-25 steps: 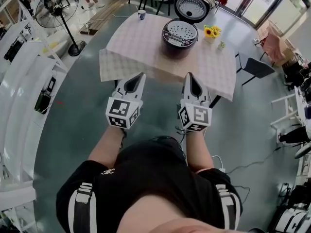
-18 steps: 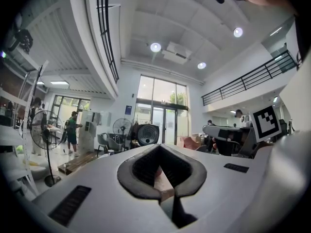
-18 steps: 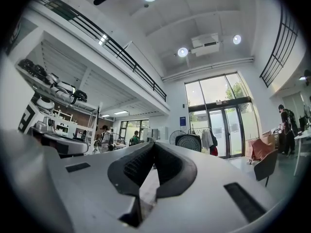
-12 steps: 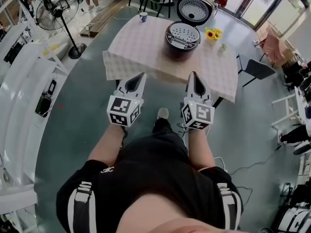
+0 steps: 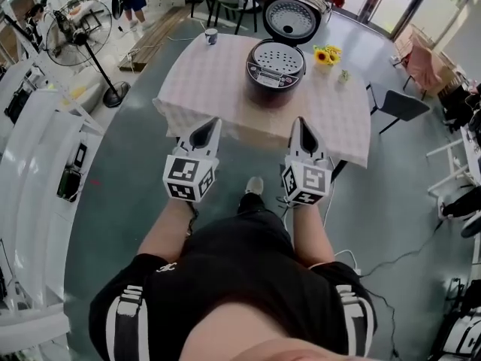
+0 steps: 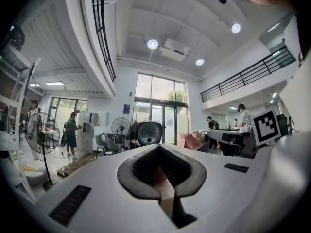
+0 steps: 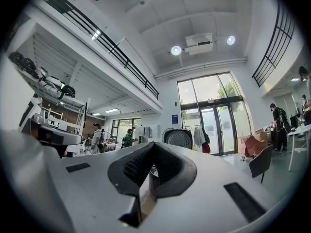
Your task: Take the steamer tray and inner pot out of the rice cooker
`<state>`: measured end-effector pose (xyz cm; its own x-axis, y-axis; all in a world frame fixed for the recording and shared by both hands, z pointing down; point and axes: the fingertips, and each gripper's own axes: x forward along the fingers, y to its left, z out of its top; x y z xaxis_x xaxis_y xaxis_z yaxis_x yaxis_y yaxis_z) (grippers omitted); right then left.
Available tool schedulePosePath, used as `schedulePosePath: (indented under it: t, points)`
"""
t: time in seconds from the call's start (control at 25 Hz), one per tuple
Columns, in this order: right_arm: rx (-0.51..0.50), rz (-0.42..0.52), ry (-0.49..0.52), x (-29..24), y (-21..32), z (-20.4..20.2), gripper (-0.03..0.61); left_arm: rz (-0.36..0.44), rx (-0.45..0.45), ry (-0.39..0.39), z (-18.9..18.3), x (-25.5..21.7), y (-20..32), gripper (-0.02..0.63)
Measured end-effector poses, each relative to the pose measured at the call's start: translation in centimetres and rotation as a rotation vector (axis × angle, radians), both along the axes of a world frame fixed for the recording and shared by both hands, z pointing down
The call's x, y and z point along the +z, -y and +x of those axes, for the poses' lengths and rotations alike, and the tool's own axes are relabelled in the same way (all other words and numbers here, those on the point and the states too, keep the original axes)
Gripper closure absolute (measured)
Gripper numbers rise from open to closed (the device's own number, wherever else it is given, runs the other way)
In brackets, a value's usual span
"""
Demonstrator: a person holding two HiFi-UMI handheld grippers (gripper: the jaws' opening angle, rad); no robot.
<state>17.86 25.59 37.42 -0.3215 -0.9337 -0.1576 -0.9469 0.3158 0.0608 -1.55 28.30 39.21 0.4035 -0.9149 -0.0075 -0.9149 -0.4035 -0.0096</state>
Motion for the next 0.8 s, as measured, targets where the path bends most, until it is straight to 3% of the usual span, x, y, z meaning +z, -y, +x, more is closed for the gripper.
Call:
schedulePosePath:
  t: [0.8]
  points:
    - [0.019,-0.085,-0.02,0.5,29.1,3.5,0.577,-0.07,0.021,0.005,3.7,-0.1,29.3,0.612]
